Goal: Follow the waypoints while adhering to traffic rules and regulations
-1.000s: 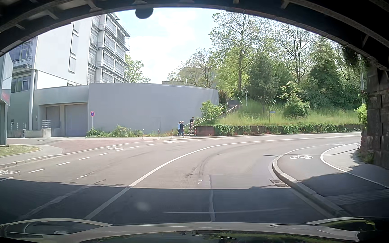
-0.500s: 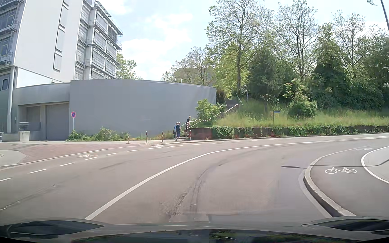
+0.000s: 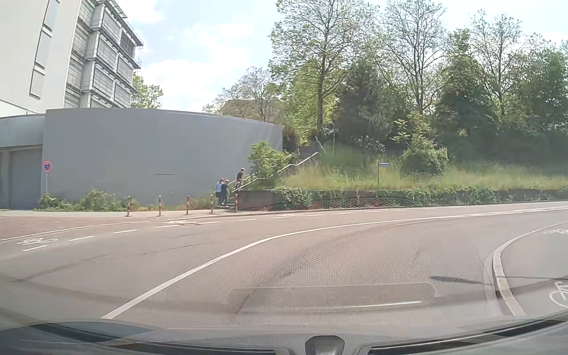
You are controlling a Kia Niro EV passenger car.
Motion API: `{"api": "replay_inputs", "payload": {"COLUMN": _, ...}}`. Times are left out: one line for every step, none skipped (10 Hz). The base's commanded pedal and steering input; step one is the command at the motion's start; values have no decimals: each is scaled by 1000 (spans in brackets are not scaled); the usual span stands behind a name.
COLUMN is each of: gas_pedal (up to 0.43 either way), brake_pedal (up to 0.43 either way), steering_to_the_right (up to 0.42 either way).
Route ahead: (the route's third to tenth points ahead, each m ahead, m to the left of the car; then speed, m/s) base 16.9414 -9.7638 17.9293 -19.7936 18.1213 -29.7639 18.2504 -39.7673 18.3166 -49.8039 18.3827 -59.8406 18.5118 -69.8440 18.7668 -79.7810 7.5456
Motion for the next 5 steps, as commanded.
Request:
{"api": "replay_inputs", "payload": {"gas_pedal": 0, "brake_pedal": 0, "steering_to_the_right": 192}}
{"api": "replay_inputs", "payload": {"gas_pedal": 0, "brake_pedal": 0, "steering_to_the_right": 209}}
{"api": "replay_inputs", "payload": {"gas_pedal": 0, "brake_pedal": 0, "steering_to_the_right": 222}}
{"api": "replay_inputs", "payload": {"gas_pedal": 0, "brake_pedal": 0, "steering_to_the_right": 232}}
{"api": "replay_inputs", "payload": {"gas_pedal": 8, "brake_pedal": 0, "steering_to_the_right": 245}}
